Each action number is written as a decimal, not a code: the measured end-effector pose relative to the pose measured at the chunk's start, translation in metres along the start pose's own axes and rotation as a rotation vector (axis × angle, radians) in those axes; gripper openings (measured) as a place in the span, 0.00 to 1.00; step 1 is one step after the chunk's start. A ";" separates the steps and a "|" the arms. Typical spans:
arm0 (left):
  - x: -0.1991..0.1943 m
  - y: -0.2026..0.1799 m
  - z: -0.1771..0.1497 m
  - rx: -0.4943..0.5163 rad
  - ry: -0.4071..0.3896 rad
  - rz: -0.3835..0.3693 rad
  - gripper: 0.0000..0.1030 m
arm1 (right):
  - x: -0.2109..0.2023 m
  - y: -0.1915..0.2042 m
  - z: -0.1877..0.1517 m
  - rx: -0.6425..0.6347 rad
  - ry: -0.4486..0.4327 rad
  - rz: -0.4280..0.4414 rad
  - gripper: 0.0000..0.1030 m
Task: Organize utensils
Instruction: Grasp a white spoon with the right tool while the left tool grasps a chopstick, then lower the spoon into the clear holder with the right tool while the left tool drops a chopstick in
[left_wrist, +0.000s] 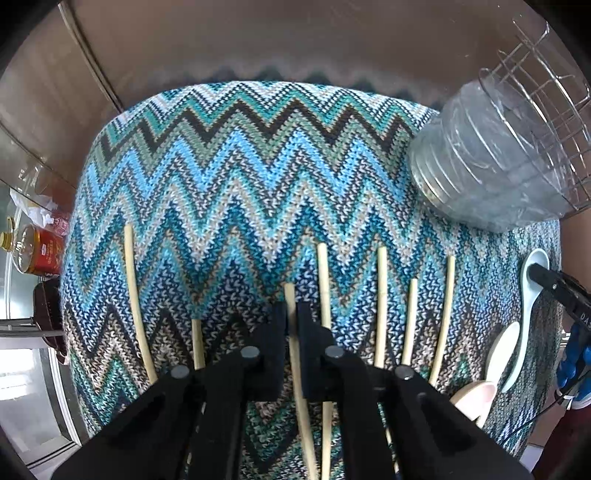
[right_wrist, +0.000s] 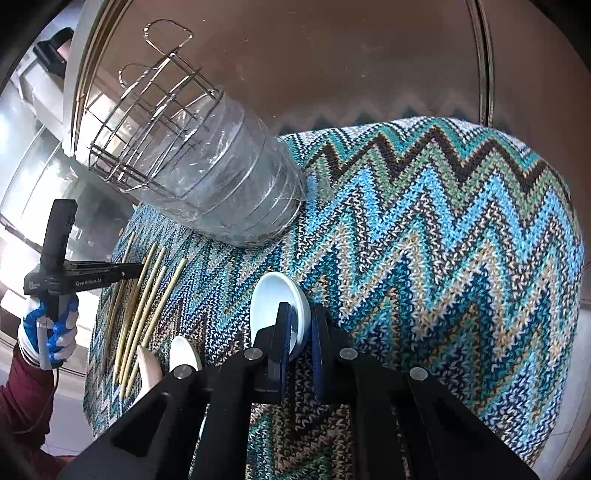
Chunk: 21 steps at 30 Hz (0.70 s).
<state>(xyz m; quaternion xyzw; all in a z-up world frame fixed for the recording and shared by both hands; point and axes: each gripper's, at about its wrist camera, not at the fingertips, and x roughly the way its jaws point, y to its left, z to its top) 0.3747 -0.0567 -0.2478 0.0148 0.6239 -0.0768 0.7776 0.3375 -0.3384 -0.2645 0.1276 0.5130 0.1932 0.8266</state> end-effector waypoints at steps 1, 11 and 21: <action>-0.001 -0.004 -0.001 -0.004 -0.010 0.002 0.04 | -0.005 0.002 -0.001 -0.009 -0.008 0.000 0.08; -0.071 0.005 -0.050 0.014 -0.249 0.017 0.04 | -0.085 0.074 -0.031 -0.255 -0.258 -0.089 0.07; -0.181 0.021 -0.080 -0.022 -0.552 -0.053 0.04 | -0.163 0.171 -0.067 -0.493 -0.537 -0.222 0.07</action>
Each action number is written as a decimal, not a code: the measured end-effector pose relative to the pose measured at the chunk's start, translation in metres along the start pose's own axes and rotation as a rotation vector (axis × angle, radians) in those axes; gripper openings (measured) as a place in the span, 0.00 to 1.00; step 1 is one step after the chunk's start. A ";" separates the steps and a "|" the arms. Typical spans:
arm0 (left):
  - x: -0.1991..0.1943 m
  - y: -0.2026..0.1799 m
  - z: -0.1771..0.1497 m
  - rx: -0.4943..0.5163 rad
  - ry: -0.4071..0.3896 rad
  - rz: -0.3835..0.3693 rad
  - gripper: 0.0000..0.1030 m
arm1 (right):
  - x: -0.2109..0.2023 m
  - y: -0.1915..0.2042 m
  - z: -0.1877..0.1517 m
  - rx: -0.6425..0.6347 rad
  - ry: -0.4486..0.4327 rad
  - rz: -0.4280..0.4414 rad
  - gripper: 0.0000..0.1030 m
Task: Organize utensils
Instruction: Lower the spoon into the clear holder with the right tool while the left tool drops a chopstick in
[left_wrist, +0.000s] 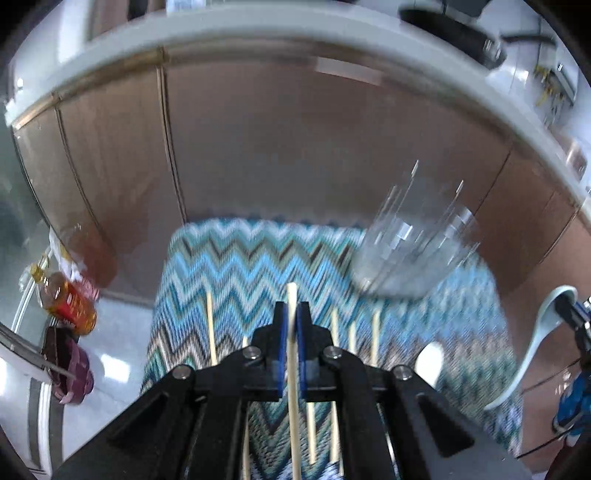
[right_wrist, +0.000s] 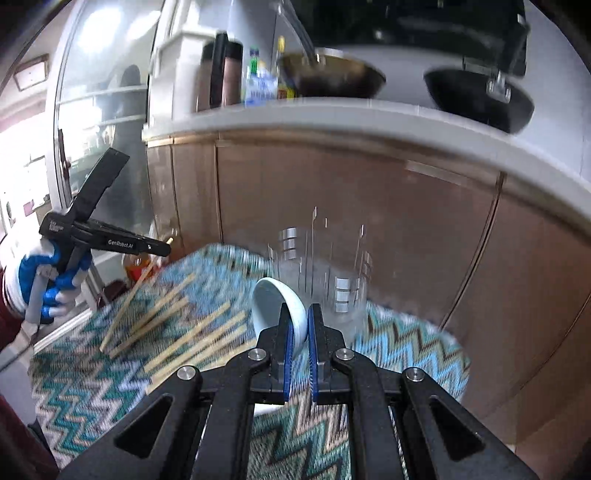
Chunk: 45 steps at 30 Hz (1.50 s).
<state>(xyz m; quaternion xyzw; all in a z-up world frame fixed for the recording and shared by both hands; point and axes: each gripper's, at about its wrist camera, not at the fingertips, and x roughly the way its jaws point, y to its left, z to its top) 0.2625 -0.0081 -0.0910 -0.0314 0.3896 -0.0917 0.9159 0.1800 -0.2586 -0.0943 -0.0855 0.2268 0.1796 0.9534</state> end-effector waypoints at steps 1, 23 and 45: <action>-0.014 0.000 0.007 -0.005 -0.045 -0.015 0.04 | -0.004 0.001 0.008 -0.004 -0.028 -0.013 0.07; 0.023 -0.098 0.119 -0.145 -0.591 0.016 0.04 | 0.106 -0.056 0.071 0.108 -0.225 -0.273 0.07; 0.053 -0.068 0.102 -0.242 -0.618 -0.064 0.04 | 0.145 -0.044 0.028 0.059 -0.163 -0.328 0.08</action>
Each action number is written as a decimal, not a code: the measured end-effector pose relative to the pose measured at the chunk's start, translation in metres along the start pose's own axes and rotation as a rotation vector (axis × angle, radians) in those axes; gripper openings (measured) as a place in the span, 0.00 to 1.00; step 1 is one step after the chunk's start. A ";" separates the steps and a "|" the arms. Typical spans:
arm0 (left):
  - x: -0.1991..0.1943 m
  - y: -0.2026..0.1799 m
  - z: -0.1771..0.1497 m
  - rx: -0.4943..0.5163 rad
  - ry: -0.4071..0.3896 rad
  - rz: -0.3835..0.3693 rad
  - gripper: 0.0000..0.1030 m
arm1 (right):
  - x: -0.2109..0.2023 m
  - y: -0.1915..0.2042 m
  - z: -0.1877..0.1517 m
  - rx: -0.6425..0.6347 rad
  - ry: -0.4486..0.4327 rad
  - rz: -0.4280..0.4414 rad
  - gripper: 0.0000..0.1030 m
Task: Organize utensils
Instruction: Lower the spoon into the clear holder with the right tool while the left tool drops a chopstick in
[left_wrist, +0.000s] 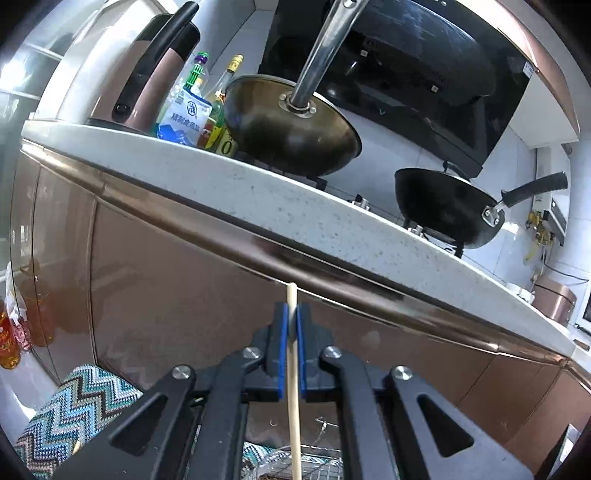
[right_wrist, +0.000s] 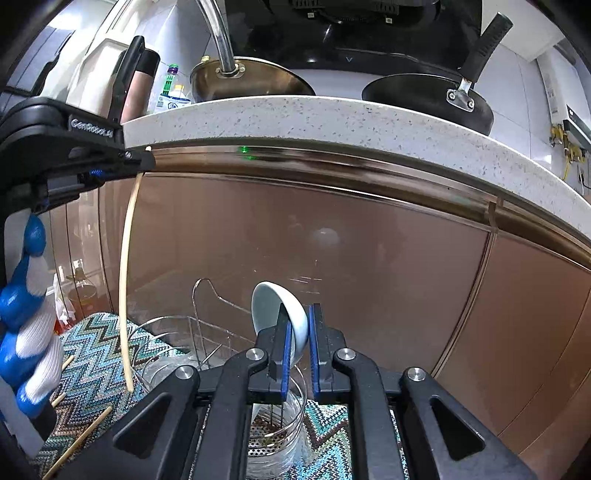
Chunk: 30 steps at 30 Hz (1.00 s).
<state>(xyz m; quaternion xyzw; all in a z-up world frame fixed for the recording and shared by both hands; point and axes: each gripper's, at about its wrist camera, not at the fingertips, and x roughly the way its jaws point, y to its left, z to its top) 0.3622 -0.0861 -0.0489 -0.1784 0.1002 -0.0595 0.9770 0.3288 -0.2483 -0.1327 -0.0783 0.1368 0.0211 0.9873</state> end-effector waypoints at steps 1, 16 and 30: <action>0.002 -0.001 0.001 0.001 -0.003 0.003 0.04 | 0.000 0.001 -0.001 -0.003 0.002 -0.002 0.08; -0.011 -0.006 0.017 -0.040 -0.101 -0.035 0.04 | -0.001 -0.001 -0.001 0.020 -0.016 -0.001 0.09; 0.007 -0.012 -0.026 0.066 -0.108 0.065 0.10 | 0.000 -0.004 -0.007 0.054 -0.015 -0.007 0.33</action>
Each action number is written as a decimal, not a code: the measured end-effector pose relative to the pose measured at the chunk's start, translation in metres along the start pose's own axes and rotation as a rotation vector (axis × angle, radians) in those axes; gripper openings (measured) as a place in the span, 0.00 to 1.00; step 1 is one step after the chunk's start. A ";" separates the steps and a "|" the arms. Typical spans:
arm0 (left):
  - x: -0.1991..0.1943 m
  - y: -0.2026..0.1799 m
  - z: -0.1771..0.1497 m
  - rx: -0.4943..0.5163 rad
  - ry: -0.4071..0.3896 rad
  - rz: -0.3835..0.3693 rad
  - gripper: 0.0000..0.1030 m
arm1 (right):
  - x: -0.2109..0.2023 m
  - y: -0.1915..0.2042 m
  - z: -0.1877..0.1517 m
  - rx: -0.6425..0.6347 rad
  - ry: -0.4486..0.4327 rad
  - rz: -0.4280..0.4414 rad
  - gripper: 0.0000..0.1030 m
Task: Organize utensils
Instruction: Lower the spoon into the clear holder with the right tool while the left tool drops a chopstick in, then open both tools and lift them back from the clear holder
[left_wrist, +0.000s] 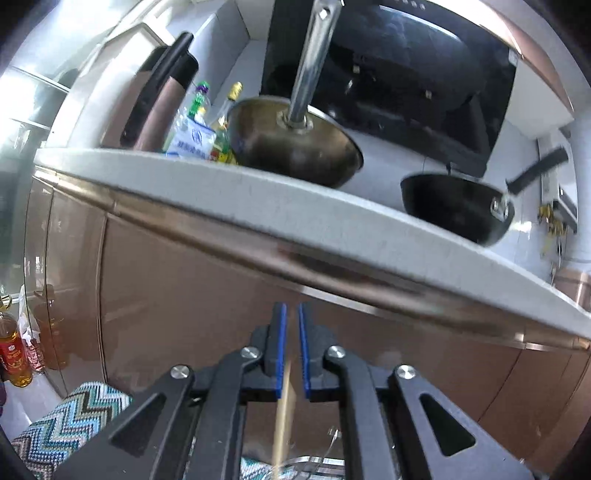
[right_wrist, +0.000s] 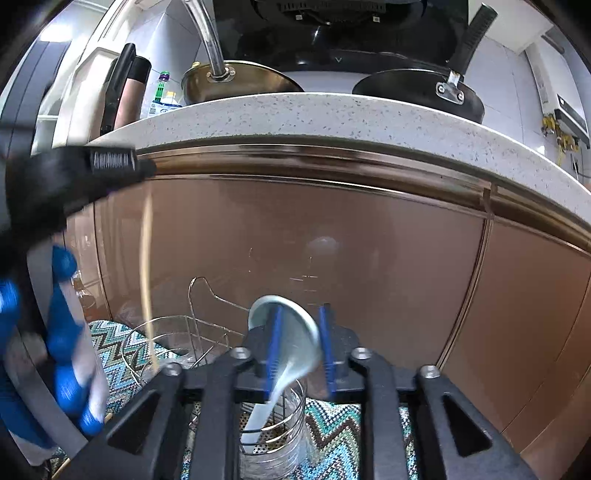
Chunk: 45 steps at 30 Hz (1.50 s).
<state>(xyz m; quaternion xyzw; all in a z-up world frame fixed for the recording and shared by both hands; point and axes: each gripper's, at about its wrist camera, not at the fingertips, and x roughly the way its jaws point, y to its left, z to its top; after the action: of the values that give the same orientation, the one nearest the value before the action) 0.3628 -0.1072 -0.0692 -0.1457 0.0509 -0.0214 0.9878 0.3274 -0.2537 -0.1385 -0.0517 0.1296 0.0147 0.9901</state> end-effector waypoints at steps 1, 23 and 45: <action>0.001 0.000 -0.003 0.008 0.014 -0.002 0.15 | -0.001 -0.001 0.000 0.004 -0.001 0.001 0.36; -0.102 0.020 0.019 0.105 0.111 -0.049 0.66 | -0.103 -0.008 0.030 0.063 -0.077 0.015 0.77; -0.267 0.117 0.016 0.121 0.366 -0.370 0.67 | -0.249 0.022 -0.009 0.074 -0.018 0.066 0.77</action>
<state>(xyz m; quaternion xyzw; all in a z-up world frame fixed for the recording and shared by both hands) 0.1023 0.0242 -0.0629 -0.0867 0.2001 -0.2307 0.9483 0.0834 -0.2369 -0.0851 -0.0107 0.1225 0.0429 0.9915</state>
